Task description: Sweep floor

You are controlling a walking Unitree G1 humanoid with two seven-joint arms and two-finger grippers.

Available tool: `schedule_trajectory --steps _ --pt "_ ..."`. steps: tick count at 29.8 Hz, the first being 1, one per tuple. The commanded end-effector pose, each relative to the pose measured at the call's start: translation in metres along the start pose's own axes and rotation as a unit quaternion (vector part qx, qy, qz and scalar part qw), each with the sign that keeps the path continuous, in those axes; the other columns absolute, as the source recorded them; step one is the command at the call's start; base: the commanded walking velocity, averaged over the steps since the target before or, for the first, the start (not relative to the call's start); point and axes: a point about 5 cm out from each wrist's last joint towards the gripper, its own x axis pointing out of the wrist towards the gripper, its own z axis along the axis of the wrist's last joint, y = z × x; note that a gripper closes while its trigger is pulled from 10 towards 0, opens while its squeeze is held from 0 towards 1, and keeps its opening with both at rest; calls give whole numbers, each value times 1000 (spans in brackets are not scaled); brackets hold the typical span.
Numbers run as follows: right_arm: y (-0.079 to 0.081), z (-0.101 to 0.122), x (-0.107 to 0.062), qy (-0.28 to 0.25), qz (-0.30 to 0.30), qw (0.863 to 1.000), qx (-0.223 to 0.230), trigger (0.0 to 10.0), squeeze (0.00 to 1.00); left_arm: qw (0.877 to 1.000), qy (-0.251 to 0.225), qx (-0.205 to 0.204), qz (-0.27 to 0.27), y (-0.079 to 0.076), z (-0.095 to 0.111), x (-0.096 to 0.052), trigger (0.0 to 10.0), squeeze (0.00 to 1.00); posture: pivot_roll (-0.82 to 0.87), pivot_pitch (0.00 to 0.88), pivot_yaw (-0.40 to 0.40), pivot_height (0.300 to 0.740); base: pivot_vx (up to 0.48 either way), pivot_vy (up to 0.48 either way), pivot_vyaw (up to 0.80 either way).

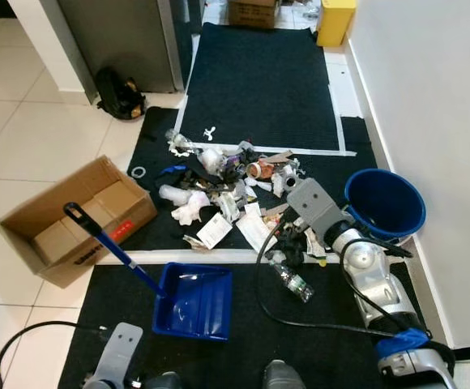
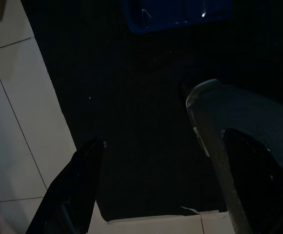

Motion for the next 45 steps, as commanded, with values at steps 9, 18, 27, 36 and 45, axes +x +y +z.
schedule_trajectory --steps 9,18,27,36,45 --pt "45 -18 2 12 28 998 62 0 0 996 91 0 -20 -10 -50 -9 10000 0 72 203 -21 740 0 0 0" --pt "84 -14 15 4 49 992 116 0 0 997 71 -2 -18 -9 -32 -4 10000 0 85 165 -9 740 0 0 0" --pt "107 0 19 -26 91 983 159 0 0 998 65 -1 -15 -7 -26 -3 10000 0 86 137 -8 740 0 0 0" --pt "85 -12 26 13 35 996 82 0 0 998 65 -2 -15 -8 -24 -2 10000 0 83 131 -10 740 0 0 0" --pt "53 10 40 -33 -32 997 67 0 0 998 67 1 -17 -9 -26 -3 10000 0 88 139 -12 740 0 0 0"
